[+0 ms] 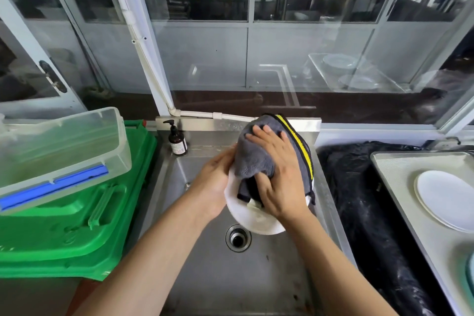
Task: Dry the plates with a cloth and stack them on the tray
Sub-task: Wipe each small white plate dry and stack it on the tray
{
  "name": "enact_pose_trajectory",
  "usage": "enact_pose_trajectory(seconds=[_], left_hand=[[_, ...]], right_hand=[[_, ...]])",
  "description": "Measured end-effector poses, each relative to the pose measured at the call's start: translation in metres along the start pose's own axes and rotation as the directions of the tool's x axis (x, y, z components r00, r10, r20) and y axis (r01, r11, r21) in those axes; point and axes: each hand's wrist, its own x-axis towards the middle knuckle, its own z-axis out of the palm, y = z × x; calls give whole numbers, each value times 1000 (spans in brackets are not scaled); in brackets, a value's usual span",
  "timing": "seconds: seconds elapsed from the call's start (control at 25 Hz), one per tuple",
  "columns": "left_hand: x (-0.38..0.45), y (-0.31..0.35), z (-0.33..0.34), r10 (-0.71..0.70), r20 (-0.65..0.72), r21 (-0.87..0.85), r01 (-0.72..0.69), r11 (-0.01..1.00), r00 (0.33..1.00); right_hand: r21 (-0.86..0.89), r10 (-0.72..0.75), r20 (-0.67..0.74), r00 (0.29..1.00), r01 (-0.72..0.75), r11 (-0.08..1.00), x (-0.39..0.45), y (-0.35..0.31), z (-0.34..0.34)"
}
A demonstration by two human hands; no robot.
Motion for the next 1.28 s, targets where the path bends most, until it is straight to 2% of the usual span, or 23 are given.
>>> enact_pose_trajectory(seconds=[0.08, 0.12, 0.2, 0.32, 0.4, 0.44, 0.52, 0.64, 0.76, 0.88, 0.96, 1.08, 1.2, 1.28], left_hand=[[-1, 4, 1, -1, -47, 29, 2, 1000, 999], [-1, 6, 0, -9, -71, 27, 11, 1000, 997], [2, 12, -3, -7, -85, -6, 6, 1000, 996], [5, 22, -3, -10, -96, -44, 6, 999, 995], [7, 22, -1, -20, -105, -64, 14, 998, 994], [8, 21, 0, -20, -110, -73, 12, 997, 994], [12, 20, 2, -18, -111, -112, 5, 994, 994], [17, 15, 10, -18, -168, -124, -3, 992, 986], [18, 10, 10, -23, -228, -58, 10, 998, 973], [23, 13, 2, -53, -195, -146, 24, 989, 979], [23, 13, 0, -66, -116, -180, 45, 983, 991], [25, 14, -7, -29, -59, -170, 19, 985, 998], [22, 13, -15, 4, -10, -86, -4, 996, 1000], [19, 9, -19, 14, 50, -17, -13, 1000, 999]], right_hand=[[49, 148, -133, 980, -142, 989, 5, 17, -7], [127, 269, -187, 945, -248, 960, 2, 25, -10], [293, 488, -209, 847, -422, 858, -18, 35, -9], [407, 628, -190, 755, -522, 750, -65, 28, 10], [409, 635, -198, 746, -526, 746, -91, 13, 27], [382, 609, -213, 764, -509, 772, -99, 5, 34], [232, 478, -208, 853, -432, 872, -104, -8, 41], [19, 211, -67, 975, -210, 978, -100, -26, 47], [-76, 7, 55, 998, -3, 997, -92, -28, 48], [-138, -73, 130, 989, 91, 986, -98, -7, 39], [-125, -38, 92, 995, 49, 991, -111, 7, 33], [-12, 140, -18, 990, -140, 990, -121, 18, 30], [175, 404, -129, 906, -380, 908, -111, 29, 24], [265, 494, -156, 856, -445, 855, -99, 37, 20]])
